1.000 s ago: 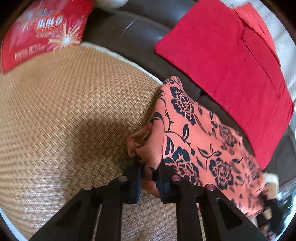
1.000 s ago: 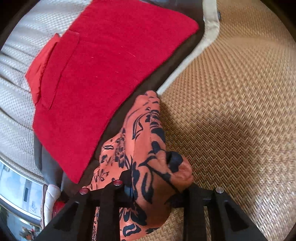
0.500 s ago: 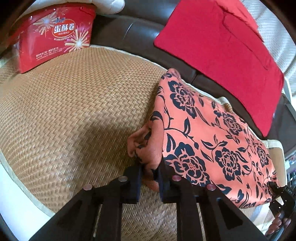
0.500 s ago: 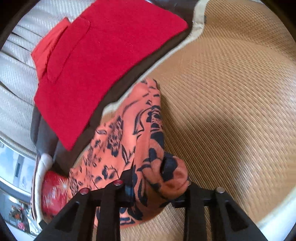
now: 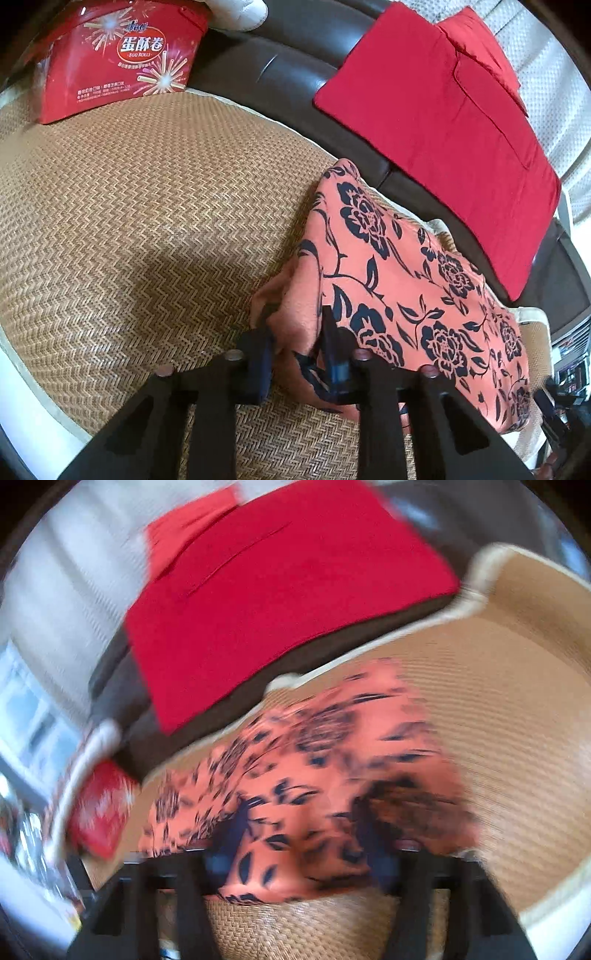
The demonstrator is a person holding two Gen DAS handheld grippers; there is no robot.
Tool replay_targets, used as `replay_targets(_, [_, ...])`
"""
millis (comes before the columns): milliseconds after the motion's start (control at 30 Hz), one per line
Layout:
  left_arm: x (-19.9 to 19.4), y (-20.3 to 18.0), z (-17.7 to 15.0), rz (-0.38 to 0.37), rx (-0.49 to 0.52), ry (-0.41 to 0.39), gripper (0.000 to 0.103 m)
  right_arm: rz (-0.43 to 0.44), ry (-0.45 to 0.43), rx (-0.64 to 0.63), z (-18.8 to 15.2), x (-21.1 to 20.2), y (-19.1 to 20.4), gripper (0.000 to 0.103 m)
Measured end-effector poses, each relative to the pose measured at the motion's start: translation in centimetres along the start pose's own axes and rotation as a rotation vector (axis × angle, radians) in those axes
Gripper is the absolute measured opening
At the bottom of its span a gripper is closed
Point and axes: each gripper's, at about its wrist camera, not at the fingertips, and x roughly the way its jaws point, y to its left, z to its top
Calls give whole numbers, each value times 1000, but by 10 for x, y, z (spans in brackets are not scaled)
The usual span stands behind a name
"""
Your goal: Fold small clothes
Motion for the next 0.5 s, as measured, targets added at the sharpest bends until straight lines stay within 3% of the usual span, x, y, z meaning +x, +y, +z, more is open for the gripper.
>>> replay_targets(167, [-12,-8,3,-32,39,-45,16,59,87,-38,-8,45,24,33])
replay_targets(267, [-24,-25,5,-48,119,-89,15,82,143,-12,-14,67,30,33])
replay_targets(367, [-39,-50,5,-90,195,-130,14,46,269,37,-26,100,19,32])
replay_targets(500, [-56,-96,-1,-98,348,-184,12,113,279,75,-23,95,13,31])
